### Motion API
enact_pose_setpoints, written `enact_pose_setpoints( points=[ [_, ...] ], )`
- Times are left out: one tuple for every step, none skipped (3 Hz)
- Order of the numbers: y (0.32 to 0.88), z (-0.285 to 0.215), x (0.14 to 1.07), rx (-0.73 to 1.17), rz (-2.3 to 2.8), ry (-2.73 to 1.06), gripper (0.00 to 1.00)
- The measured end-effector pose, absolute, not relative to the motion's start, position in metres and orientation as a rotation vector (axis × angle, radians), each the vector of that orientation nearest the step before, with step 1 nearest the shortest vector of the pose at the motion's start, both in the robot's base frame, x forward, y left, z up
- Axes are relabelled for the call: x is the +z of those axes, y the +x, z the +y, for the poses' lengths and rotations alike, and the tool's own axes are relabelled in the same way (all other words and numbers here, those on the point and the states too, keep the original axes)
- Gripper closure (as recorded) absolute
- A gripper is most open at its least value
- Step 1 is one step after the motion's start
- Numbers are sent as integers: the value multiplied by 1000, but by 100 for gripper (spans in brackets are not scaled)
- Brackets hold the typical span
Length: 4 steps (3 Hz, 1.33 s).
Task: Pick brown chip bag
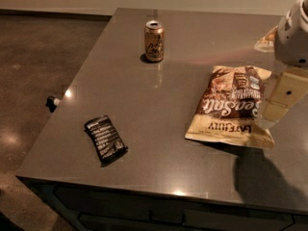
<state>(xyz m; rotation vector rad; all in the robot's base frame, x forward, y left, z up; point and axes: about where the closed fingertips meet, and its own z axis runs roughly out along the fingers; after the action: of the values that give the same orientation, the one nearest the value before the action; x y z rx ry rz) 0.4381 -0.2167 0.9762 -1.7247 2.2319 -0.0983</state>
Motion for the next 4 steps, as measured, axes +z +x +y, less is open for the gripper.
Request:
enact_pose_setpoints(
  points=[
    [438,-217,976,-99,2232,-1725,0],
    [448,-220,976,-57,2264,-1670,0],
    [471,-230,972,34,2344,-1530,0],
    [496,-236,966,43,2474,-1316,0]
  ],
)
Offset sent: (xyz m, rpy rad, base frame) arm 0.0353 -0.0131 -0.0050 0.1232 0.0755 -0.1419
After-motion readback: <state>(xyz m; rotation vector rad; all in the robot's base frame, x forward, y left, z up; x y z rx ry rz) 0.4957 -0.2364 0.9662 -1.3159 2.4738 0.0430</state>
